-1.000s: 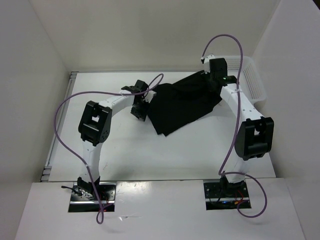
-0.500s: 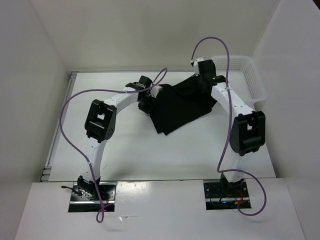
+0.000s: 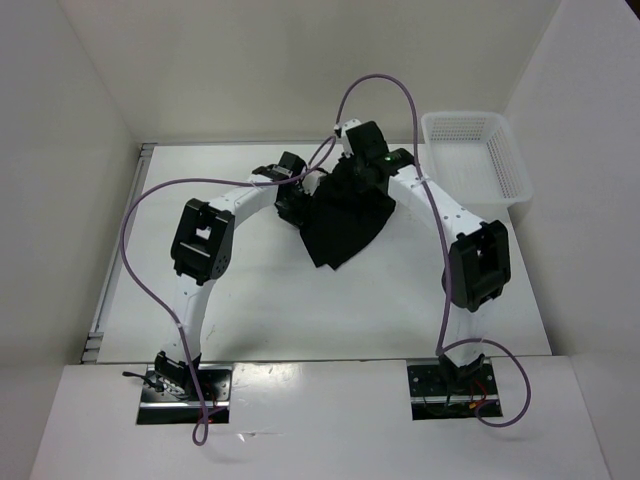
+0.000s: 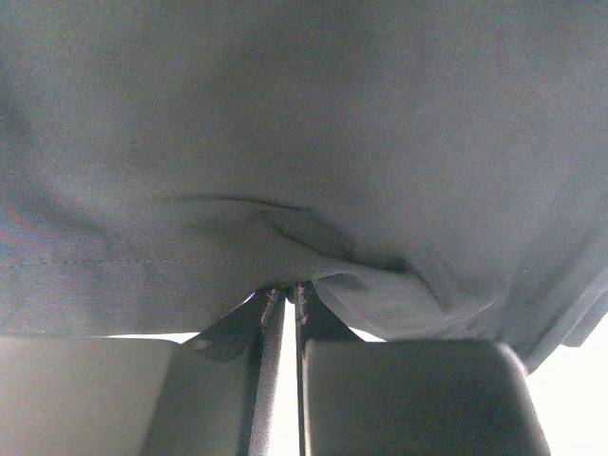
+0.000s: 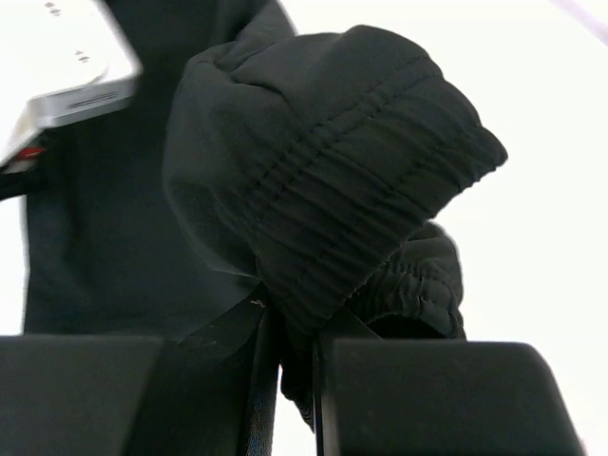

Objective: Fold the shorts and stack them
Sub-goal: Fold the shorts

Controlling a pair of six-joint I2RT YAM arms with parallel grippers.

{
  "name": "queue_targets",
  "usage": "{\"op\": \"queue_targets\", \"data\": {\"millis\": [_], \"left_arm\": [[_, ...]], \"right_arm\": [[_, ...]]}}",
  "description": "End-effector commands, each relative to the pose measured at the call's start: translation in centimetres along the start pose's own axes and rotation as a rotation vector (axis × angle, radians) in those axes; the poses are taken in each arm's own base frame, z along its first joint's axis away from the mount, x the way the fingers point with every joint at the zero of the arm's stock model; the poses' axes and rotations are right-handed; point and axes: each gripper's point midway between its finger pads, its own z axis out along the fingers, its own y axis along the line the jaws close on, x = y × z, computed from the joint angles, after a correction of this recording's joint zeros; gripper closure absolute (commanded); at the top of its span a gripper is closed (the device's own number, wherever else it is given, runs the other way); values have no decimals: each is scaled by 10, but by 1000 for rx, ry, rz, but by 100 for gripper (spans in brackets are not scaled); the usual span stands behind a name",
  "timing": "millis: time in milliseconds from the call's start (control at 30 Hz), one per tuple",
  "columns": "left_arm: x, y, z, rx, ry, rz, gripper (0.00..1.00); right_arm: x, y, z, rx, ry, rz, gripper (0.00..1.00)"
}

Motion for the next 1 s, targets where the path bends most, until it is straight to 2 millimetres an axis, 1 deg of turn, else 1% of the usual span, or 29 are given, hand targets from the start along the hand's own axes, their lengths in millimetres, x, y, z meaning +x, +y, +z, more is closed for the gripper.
{"op": "queue_targets", "data": {"millis": [0,33,67,100,133,167,200,267,300,333,367,400,433,467,500,533,567,600,633,667,700,733,767,800,833,867,900,933,967], "left_arm": [[26,0,15,2,76,-8,87],[26,0,15,2,76,-8,87],[23,-1,11,2,67,-6,87],[23,-1,11,2,67,-6,87],[27,-1,13,2,76,-8,87],[24,-1,9,2,65,-5,87],[24,3,8,-2,64,-13,87],[23,3,6,-3,55,-11,87],[24,6,3,-6,54,-20,87],[24,6,3,-6,54,-20,86],[24,11,2,-10,53,-28,86],[24,11,2,-10,53,-28,85],[24,13,-3,2,51,-41,82],[25,18,-8,8,45,-56,79],[24,18,-13,19,42,-65,76],[25,20,-23,40,37,-84,73],[28,21,-28,51,41,-95,72],[22,16,-40,58,21,-89,69],[29,19,-44,55,31,-102,69],[26,15,-56,62,17,-98,66],[28,14,-59,62,16,-98,65],[30,13,-61,63,17,-98,65],[36,10,-60,74,36,-105,63],[38,10,-60,75,45,-108,63],[41,9,-61,77,56,-112,63],[41,9,-61,77,56,-112,63],[41,14,-62,72,54,-121,63],[41,14,-62,72,54,-121,63],[41,18,-63,69,52,-129,62]], "right_arm": [[-11,38,-11,-90,-2,68,100],[-8,57,-14,-115,6,68,100],[-2,68,-13,-136,20,75,100],[1,74,-13,-143,30,80,100],[8,86,-10,-165,51,98,100],[14,89,-9,-177,67,110,100],[14,90,-9,-176,69,125,100],[18,94,-9,-187,80,145,100],[20,102,-8,-197,88,145,100],[24,103,-6,-196,99,143,100],[29,116,-9,-213,108,120,100],[33,114,-8,-204,108,120,98],[39,122,-9,-211,121,116,97],[38,126,-12,-219,110,111,97],[48,127,-9,-217,134,117,95],[48,129,-12,-230,127,120,95],[49,129,-10,-230,125,120,95],[50,127,-12,-221,125,120,95],[48,127,-11,-221,116,122,95],[48,127,-11,-221,116,122,95],[46,127,-11,-222,105,125,95],[43,132,-12,-229,94,121,92],[42,133,-9,-229,95,121,89],[42,146,-10,-248,87,91,85],[39,152,-12,-259,71,76,80],[36,158,-14,-270,57,58,78],[40,174,-18,-301,56,23,75],[43,184,-21,-342,47,-33,66],[47,192,-24,-365,36,-73,61]]}}
